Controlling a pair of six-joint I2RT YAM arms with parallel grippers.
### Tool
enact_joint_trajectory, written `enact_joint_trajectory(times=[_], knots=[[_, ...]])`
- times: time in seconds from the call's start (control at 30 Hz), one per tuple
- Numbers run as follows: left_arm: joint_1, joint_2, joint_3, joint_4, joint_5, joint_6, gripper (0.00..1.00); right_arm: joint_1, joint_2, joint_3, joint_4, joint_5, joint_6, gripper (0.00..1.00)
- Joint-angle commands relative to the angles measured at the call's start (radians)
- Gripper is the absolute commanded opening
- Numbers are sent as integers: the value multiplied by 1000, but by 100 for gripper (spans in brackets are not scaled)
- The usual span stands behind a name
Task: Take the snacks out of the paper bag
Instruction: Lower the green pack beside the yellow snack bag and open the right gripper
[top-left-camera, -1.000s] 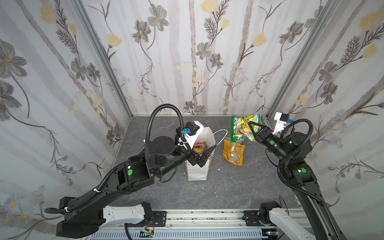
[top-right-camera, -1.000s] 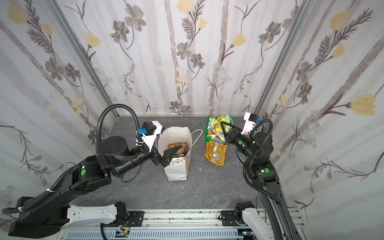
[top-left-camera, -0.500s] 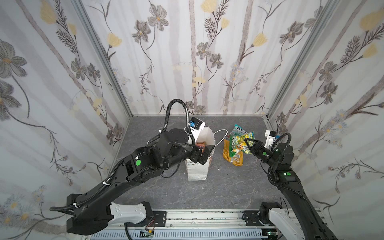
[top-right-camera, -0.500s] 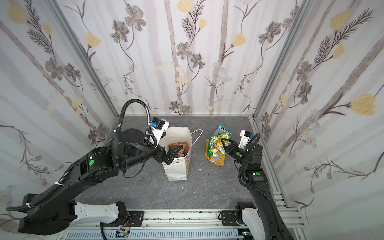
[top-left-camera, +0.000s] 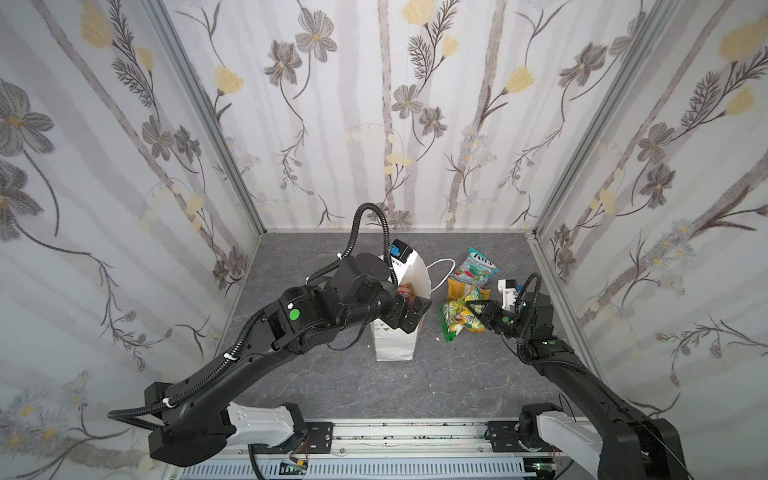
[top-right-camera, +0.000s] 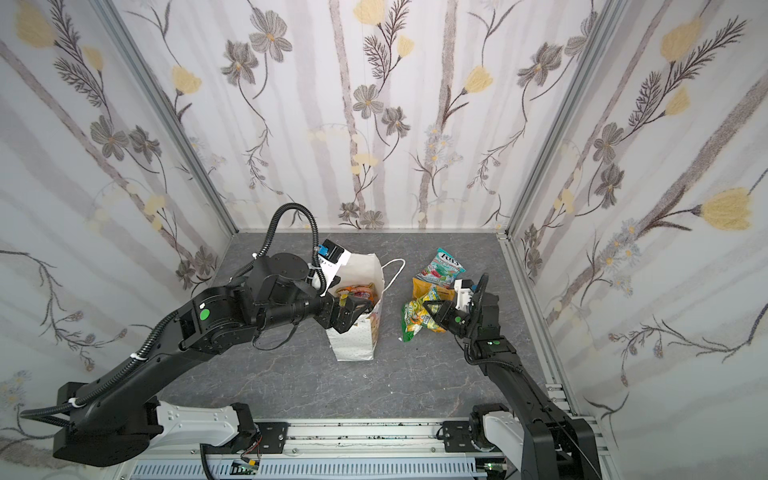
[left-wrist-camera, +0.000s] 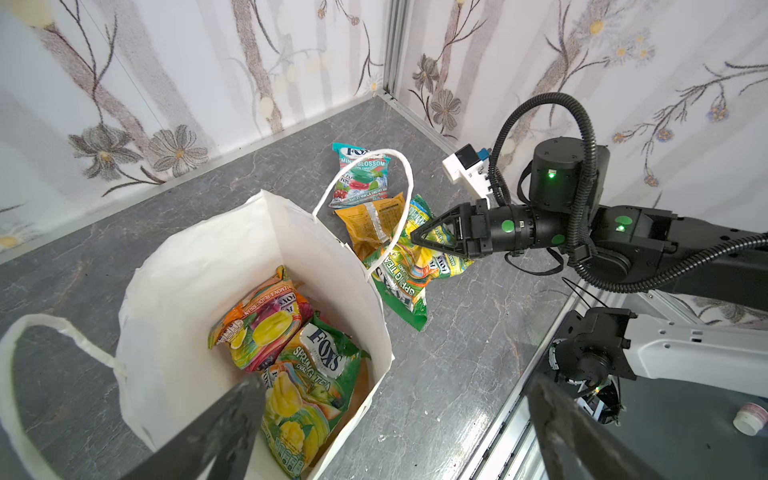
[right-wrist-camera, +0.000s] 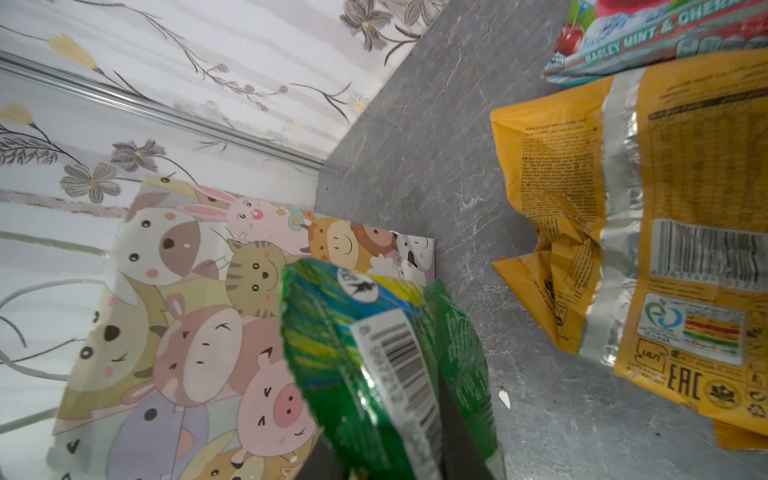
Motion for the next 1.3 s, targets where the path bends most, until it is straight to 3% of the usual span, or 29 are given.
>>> enact_joint_trajectory(times=[0.0,0.43,0.57,0.67,0.77,0.87,1.27], knots=[[6,3,2,-14,6,-13,100,46,59,-4,128,35,-19,0],[31,-1,-21,-16,-15,-13,100,105,259,-32,209,116,-67,1],[36,2,-19,-16,-12,-12,100,105,263,-47,167,163,-104,14],[36,-2,-22,-10,-13,-7,100,105,245,-47,102,237,-136,33],[45,-3,-27,-9,-18,-9,100,105,224,-42,64,279,-154,40],[50,-4,-27,-9,-17,-10,100,105,201,-35,26,323,-173,52],[55,-3,-10,-22,-31,-9,100,105,76,29,-166,450,-244,75]])
